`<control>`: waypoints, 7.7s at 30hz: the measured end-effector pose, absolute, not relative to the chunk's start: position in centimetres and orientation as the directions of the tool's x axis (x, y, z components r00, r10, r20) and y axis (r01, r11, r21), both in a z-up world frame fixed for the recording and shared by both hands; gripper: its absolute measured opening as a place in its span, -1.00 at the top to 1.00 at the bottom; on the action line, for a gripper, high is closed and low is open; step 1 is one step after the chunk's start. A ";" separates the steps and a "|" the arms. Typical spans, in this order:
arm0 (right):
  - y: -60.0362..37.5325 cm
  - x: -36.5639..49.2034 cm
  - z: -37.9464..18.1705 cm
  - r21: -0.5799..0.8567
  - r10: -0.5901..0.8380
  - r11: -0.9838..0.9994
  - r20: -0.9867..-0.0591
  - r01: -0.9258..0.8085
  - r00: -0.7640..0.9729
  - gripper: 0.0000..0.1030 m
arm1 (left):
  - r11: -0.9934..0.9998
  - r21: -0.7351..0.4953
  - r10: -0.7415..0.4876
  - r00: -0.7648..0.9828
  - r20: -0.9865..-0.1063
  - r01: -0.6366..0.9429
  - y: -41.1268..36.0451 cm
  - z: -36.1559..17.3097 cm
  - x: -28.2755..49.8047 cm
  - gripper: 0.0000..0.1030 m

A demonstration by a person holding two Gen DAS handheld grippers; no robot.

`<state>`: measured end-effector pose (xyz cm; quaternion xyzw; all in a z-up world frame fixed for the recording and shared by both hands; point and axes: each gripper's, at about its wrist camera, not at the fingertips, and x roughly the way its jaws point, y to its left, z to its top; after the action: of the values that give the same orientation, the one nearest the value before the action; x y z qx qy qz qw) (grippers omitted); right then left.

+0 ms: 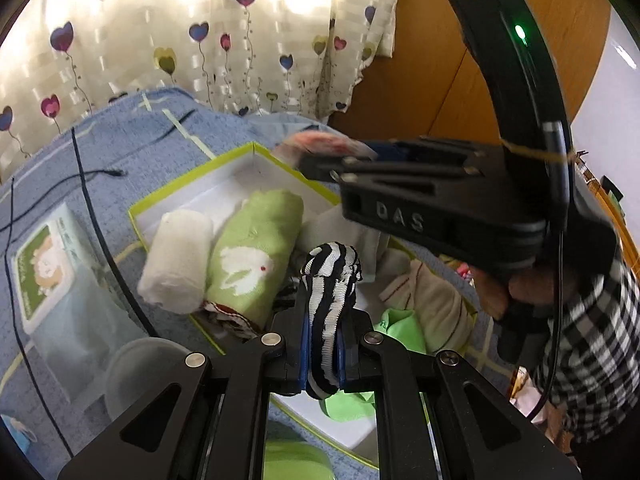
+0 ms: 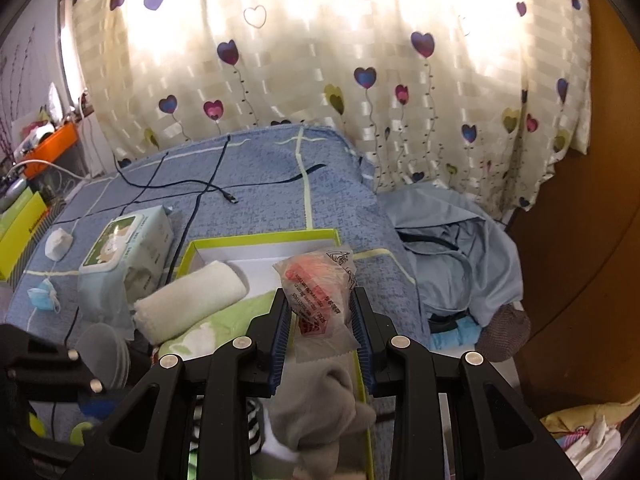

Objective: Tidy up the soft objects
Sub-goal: 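Open both grippers to drop the packet and sock into the box, then move both grippers back toward the blue mask and white cloth bundle, then grasp the blue face mask with the right gripper while the left grasps the white cloth bundle, then carry the blue mask and white cloth bundle over the box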

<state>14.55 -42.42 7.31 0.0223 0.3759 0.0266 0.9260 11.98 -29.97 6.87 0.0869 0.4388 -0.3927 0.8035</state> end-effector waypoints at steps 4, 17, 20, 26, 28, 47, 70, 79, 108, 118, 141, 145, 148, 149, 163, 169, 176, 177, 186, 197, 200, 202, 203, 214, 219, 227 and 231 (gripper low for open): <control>-42.4 15.9 6.6 0.080 0.107 0.994 -0.711 -0.071 0.695 0.45 | 0.685 -0.181 -0.535 0.319 -0.782 0.706 -30.2 6.4 12.1 0.81; -42.1 18.2 5.1 0.097 0.152 0.988 -0.736 -0.120 0.659 0.09 | 0.691 -0.191 -0.531 0.311 -0.788 0.697 -30.7 6.1 12.5 0.80; -42.2 18.2 5.1 0.091 0.150 0.988 -0.738 -0.124 0.658 -0.13 | 0.692 -0.179 -0.525 0.317 -0.790 0.700 -30.9 6.0 12.3 0.78; -42.6 17.7 5.1 0.098 0.148 0.989 -0.731 -0.113 0.666 -0.23 | 0.699 -0.180 -0.522 0.322 -0.790 0.692 -30.9 6.1 12.0 0.76; -42.6 17.4 5.2 0.099 0.146 0.989 -0.727 -0.108 0.671 -0.31 | 0.705 -0.172 -0.516 0.331 -0.790 0.688 -30.9 6.2 12.0 0.72; -40.7 10.6 10.0 0.102 0.095 0.994 -0.636 -0.038 0.765 -0.39 | 0.752 -0.119 -0.517 0.467 -0.718 0.649 -26.7 9.9 8.5 0.17; -30.7 6.0 11.6 0.081 0.126 0.992 -0.583 -0.097 0.803 -0.39 | 0.880 -0.110 -0.411 0.625 -0.664 0.462 -14.6 10.7 6.7 0.17; -25.1 6.0 11.5 0.031 0.144 0.988 -0.573 -0.154 0.807 -0.39 | 0.924 -0.128 -0.350 0.667 -0.657 0.359 -8.6 9.9 7.1 0.17; -11.5 10.4 7.6 0.006 0.270 0.942 -0.608 -0.336 0.746 -0.39 | 0.989 -0.125 -0.148 0.709 -0.689 0.085 6.7 6.6 10.4 0.17; -7.3 12.6 5.1 0.077 0.397 0.884 -0.644 -0.460 0.654 -0.55 | 0.989 -0.145 -0.127 0.703 -0.699 0.035 10.1 5.8 12.2 0.17; 0.9 16.4 0.6 -0.063 0.402 0.747 -0.750 -0.662 0.525 -0.56 | 0.980 -0.199 -0.152 0.671 -0.726 0.007 12.9 4.1 17.0 0.17; 0.9 17.6 0.4 -0.054 0.385 0.761 -0.764 -0.646 0.518 -0.56 | 0.978 -0.208 -0.160 0.665 -0.730 0.006 13.2 3.9 17.9 0.17; 0.7 18.4 0.2 -0.054 0.367 0.779 -0.769 -0.625 0.524 -0.52 | 0.977 -0.215 -0.163 0.661 -0.732 0.003 13.4 3.9 18.6 0.17; 0.6 18.6 0.2 -0.046 0.371 0.780 -0.769 -0.624 0.521 -0.45 | 0.978 -0.209 -0.160 0.662 -0.732 0.005 13.4 3.9 18.7 0.17; -0.2 18.5 0.7 -0.051 0.364 0.804 -0.745 -0.592 0.559 0.51 | 0.981 -0.188 -0.167 0.646 -0.745 0.036 12.0 3.6 22.8 0.17; -0.9 18.0 0.9 -0.063 0.343 0.818 -0.745 -0.571 0.573 0.52 | 0.987 -0.153 -0.150 0.634 -0.759 0.050 11.2 2.8 24.2 0.11; -2.3 17.9 1.0 -0.044 0.328 0.843 -0.747 -0.536 0.579 0.52 | 0.987 -0.157 -0.144 0.634 -0.759 0.037 11.0 2.1 25.2 -0.09; -2.4 18.0 1.0 -0.042 0.328 0.845 -0.746 -0.533 0.579 0.52 | 0.986 -0.159 -0.147 0.633 -0.760 0.038 10.9 2.0 25.4 -0.09; -2.5 18.0 1.1 -0.039 0.323 0.852 -0.745 -0.522 0.583 0.52 | 0.986 -0.157 -0.152 0.623 -0.767 0.048 9.8 1.4 26.7 -0.10; -2.9 18.0 1.2 -0.027 0.324 0.859 -0.745 -0.512 0.583 0.52 | 0.981 -0.174 -0.186 0.622 -0.760 0.079 8.9 1.3 27.5 0.21; -2.9 18.0 1.2 -0.026 0.324 0.860 -0.743 -0.510 0.585 0.52 | 0.984 -0.151 -0.174 0.630 -0.757 0.091 8.5 1.5 27.4 0.40; -2.9 18.0 1.2 -0.023 0.326 0.861 -0.742 -0.509 0.585 0.52 | 0.987 -0.131 -0.163 0.633 -0.757 0.097 8.2 1.6 27.3 0.44; -2.9 18.0 1.2 -0.022 0.327 0.861 -0.742 -0.508 0.586 0.52 | 0.987 -0.127 -0.160 0.635 -0.756 0.098 8.1 1.7 27.2 0.45; -4.0 17.1 2.1 -0.005 0.326 0.878 -0.727 -0.479 0.605 0.52 | 0.990 -0.109 -0.144 0.666 -0.732 0.094 7.7 3.1 25.0 0.46; -4.7 16.2 3.0 -0.005 0.323 0.885 -0.713 -0.466 0.622 0.52 | 0.990 -0.090 -0.139 0.690 -0.710 0.107 6.9 4.6 23.4 0.46; -6.7 14.2 4.9 -0.018 0.306 0.899 -0.689 -0.438 0.657 0.52 | 0.989 -0.074 -0.144 0.721 -0.678 0.128 5.2 6.9 20.4 0.46; -8.0 13.1 5.7 -0.023 0.293 0.909 -0.676 -0.417 0.676 0.52 | 0.986 -0.080 -0.161 0.729 -0.665 0.145 4.2 7.9 18.8 0.46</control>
<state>13.11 -8.01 5.70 -0.0879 0.3524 0.1948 0.9111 18.82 4.20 7.87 -0.0115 0.3587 -0.0823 0.9297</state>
